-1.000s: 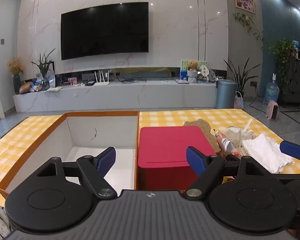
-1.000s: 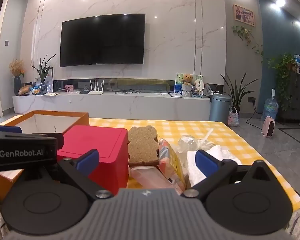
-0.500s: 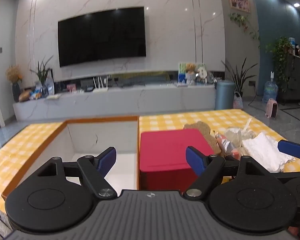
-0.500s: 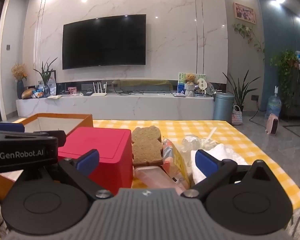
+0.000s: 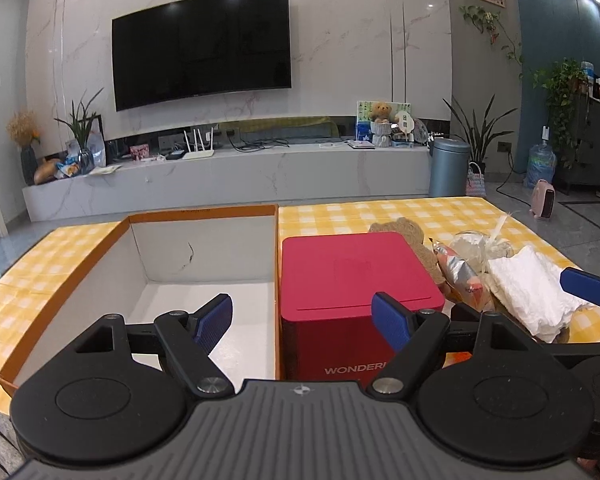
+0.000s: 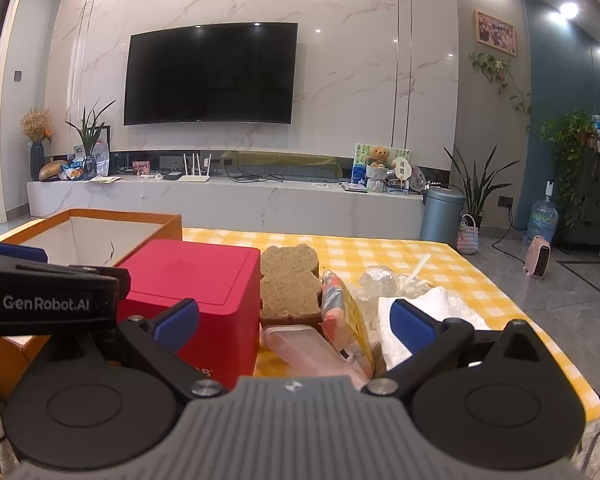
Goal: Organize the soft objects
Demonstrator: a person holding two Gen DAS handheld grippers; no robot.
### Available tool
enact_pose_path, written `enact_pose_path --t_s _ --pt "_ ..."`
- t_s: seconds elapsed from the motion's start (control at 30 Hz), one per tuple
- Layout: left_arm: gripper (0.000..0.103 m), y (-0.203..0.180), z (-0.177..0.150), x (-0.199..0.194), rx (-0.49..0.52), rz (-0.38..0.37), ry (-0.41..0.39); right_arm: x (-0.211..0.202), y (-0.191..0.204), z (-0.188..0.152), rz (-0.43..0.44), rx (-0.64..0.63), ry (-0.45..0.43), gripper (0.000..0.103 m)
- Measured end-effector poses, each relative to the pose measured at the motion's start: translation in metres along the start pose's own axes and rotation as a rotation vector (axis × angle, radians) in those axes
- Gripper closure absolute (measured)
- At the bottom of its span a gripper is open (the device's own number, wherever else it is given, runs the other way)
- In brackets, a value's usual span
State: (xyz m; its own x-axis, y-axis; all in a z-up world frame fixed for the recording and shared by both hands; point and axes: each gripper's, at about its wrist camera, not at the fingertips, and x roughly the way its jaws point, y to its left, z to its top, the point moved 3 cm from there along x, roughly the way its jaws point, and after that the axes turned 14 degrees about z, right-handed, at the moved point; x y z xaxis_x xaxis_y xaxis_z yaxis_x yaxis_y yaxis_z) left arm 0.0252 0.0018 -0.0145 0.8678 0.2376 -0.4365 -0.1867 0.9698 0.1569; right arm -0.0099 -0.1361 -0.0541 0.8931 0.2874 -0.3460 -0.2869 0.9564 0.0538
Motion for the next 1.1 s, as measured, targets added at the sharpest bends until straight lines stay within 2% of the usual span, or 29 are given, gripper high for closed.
enact_pose_path --t_s 0.23,1.1 --pt "0.01 -0.0011 0.0016 -0.0005 0.013 0.001 -0.027 0.0001 -0.0009 -0.0002 0.0 0.001 -0.002 0.003" --pt "0.01 -0.0007 -0.0018 0.0035 0.011 0.0 0.001 -0.0005 0.003 -0.0023 -0.013 -0.026 0.0 0.004"
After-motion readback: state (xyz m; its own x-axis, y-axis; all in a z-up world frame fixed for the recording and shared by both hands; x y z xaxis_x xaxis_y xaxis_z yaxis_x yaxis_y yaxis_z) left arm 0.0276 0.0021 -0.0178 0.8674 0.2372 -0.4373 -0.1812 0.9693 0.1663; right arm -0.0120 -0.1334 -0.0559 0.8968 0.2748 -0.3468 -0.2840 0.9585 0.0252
